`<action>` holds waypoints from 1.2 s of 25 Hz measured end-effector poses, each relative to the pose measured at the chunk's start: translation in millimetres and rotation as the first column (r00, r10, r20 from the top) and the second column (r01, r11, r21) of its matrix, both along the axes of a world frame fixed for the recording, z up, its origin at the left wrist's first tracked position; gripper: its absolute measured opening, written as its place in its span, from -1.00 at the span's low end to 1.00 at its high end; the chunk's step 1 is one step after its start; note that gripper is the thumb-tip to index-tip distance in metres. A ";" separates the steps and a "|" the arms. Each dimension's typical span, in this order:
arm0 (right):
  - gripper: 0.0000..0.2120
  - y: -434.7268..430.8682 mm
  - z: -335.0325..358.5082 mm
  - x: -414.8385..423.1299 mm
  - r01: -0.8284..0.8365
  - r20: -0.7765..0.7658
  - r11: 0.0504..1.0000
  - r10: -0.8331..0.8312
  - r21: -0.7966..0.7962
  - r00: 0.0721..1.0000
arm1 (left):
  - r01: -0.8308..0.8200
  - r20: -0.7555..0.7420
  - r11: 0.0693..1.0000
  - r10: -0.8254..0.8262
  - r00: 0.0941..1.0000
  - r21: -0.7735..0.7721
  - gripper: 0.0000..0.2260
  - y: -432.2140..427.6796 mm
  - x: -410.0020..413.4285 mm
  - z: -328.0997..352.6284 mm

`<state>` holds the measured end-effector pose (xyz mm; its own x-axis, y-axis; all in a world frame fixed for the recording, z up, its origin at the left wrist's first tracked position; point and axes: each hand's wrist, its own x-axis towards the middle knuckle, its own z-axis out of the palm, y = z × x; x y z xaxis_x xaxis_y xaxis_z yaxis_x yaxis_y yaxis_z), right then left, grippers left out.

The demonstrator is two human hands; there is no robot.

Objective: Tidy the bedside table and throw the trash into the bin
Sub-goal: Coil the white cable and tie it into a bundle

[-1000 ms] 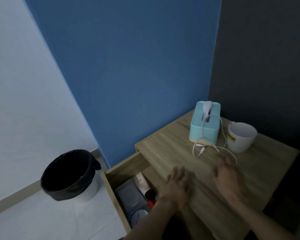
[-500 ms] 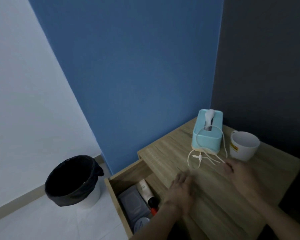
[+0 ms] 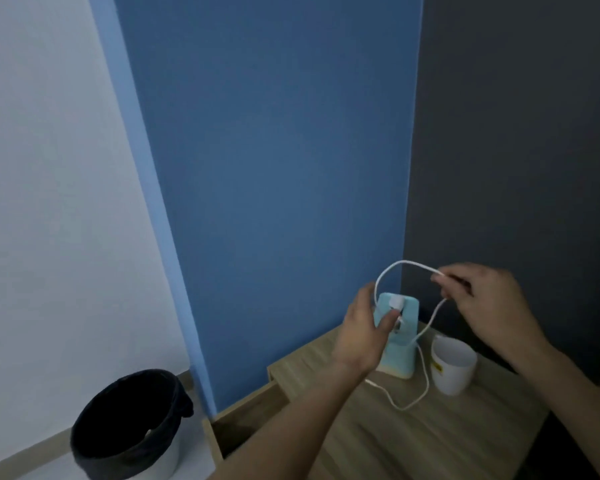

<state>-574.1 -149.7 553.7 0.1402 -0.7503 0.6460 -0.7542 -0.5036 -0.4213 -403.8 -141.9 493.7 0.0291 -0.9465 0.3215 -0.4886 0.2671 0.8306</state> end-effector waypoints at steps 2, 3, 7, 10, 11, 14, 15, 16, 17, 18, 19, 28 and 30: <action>-0.86 13.1 42.1 2.3 -0.039 0.000 0.998 0.039 -0.049 0.999 | 0.039 -0.110 0.998 -0.043 0.993 -0.041 -0.83 3.4 -1.0 39.9; -0.86 21.1 63.5 3.4 -0.049 0.004 0.996 0.050 -0.069 0.999 | 0.092 -0.200 0.994 -0.100 0.975 -0.051 -0.98 7.0 1.9 59.4; -0.84 46.1 131.5 2.7 -0.052 0.079 0.988 0.064 -0.143 0.995 | 0.232 -0.306 0.972 -0.230 0.924 -0.031 -0.81 48.1 18.5 131.7; -0.81 58.2 173.3 2.3 -0.241 0.299 0.970 0.239 -0.031 0.924 | 0.227 -0.329 0.971 -0.241 0.913 -0.082 -0.79 78.2 29.6 180.4; -0.84 65.6 186.4 6.5 -0.316 0.289 0.948 0.292 0.040 0.912 | 0.228 -0.364 0.967 -0.253 0.896 -0.112 -0.79 88.3 28.8 198.9; -0.84 99.9 220.0 32.0 -0.461 0.088 0.884 0.454 0.076 0.886 | 0.255 -0.312 0.949 -0.303 0.900 -0.187 -0.77 124.9 18.3 253.1; -0.83 115.5 229.5 38.8 -0.517 0.096 0.855 0.511 0.045 0.854 | 0.302 -0.273 0.931 -0.351 0.896 -0.203 -0.75 139.4 14.3 266.5; -0.85 131.6 239.4 40.9 -0.545 0.095 0.838 0.542 0.009 0.835 | 0.354 -0.243 0.914 -0.395 0.886 -0.198 -0.73 154.9 15.3 275.5; -0.87 145.4 250.7 37.1 -0.534 0.069 0.845 0.535 -0.042 0.842 | 0.403 -0.238 0.900 -0.433 0.869 -0.165 -0.72 168.3 19.5 282.6; -0.87 155.0 261.0 29.4 -0.502 0.042 0.859 0.508 -0.104 0.860 | 0.457 -0.244 0.882 -0.472 0.847 -0.117 -0.72 180.6 27.6 286.9; -0.86 162.0 271.0 20.1 -0.462 0.040 0.869 0.475 -0.177 0.879 | 0.515 -0.243 0.855 -0.514 0.822 -0.066 -0.71 192.7 38.3 288.5; -0.75 180.0 272.0 50.0 -0.548 0.349 0.821 0.566 -0.159 0.747 | 0.917 -0.213 0.399 -0.898 0.386 -0.021 -0.89 256.6 50.7 329.7; -0.73 175.5 267.3 57.5 -0.571 0.419 0.810 0.569 -0.136 0.707 | 0.871 -0.260 0.480 -0.858 0.442 -0.104 -0.86 256.4 57.4 328.9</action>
